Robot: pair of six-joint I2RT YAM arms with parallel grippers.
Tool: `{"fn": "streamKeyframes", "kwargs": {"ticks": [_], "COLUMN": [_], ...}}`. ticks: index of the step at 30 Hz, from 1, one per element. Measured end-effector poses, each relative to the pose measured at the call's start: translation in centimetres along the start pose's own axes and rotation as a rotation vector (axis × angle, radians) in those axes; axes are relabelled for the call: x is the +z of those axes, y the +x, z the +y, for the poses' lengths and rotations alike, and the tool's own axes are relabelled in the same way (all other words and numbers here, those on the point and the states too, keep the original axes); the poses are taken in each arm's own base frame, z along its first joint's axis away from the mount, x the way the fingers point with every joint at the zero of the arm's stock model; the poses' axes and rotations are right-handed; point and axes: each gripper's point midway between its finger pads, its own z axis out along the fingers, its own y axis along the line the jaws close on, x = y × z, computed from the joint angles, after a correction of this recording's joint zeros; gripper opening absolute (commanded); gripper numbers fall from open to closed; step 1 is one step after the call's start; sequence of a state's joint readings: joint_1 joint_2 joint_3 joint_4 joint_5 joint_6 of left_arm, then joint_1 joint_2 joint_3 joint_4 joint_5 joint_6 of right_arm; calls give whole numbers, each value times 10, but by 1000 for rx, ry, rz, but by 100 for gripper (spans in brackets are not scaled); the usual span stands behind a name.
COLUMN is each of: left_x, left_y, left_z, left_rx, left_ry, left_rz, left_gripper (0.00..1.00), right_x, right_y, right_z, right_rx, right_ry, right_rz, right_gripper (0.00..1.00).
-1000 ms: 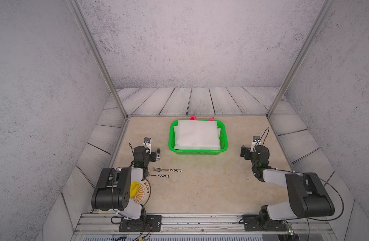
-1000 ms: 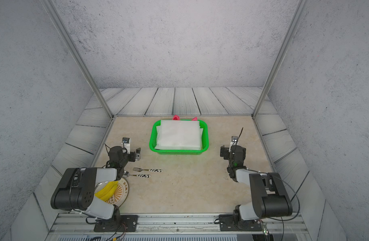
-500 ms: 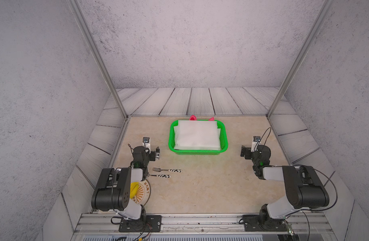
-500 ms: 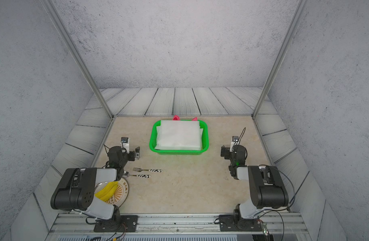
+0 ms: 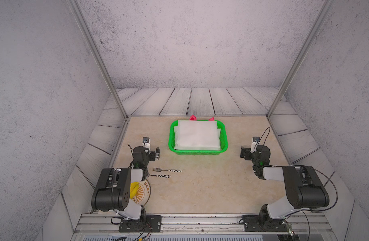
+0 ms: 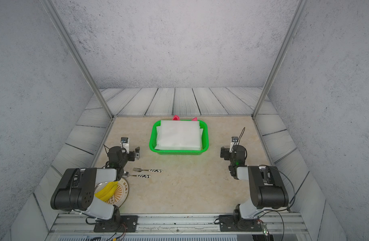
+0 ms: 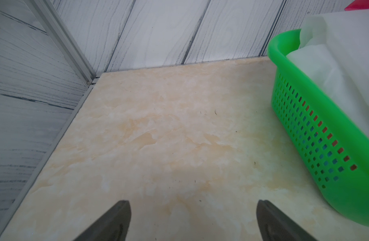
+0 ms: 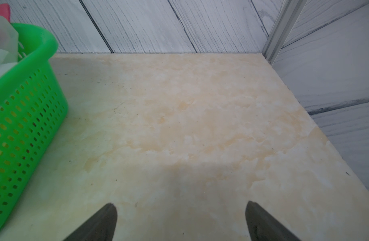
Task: Put the folded raincoat in the basket
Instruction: Reset both arms
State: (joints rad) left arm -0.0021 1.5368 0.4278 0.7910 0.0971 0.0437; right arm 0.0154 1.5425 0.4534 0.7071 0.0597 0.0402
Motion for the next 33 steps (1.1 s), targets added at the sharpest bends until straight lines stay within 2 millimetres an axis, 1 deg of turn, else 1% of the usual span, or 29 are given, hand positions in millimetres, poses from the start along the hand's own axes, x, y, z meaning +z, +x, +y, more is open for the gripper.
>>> {"fn": "streamKeyframes", "kwargs": {"ticks": [24, 26, 27, 28, 30, 32, 33], "left_x": [0, 0, -1, -4, -13, -23, -26], "left_y": [0, 0, -1, -2, 0, 8, 12], "left_z": [0, 0, 0, 0, -1, -3, -3], "left_rx": [0, 0, 0, 1, 3, 4, 5], "left_ry": [0, 0, 0, -1, -4, -2, -1], "left_rz": [0, -2, -8, -23, -55, -76, -76], "left_gripper": [99, 100, 100, 100, 100, 100, 100], "right_x": [0, -3, -8, -17, -33, -41, -42], "right_y": [0, -1, 0, 4, 20, 40, 43], "right_z": [1, 3, 7, 10, 16, 19, 21], "right_rx": [0, -10, -19, -31, -46, -57, -61], "right_ry": [-3, -20, -43, -64, -96, -119, -128], "right_rz": [0, -19, -44, -78, -112, -94, -88], "right_gripper": [100, 100, 100, 100, 100, 100, 100]}}
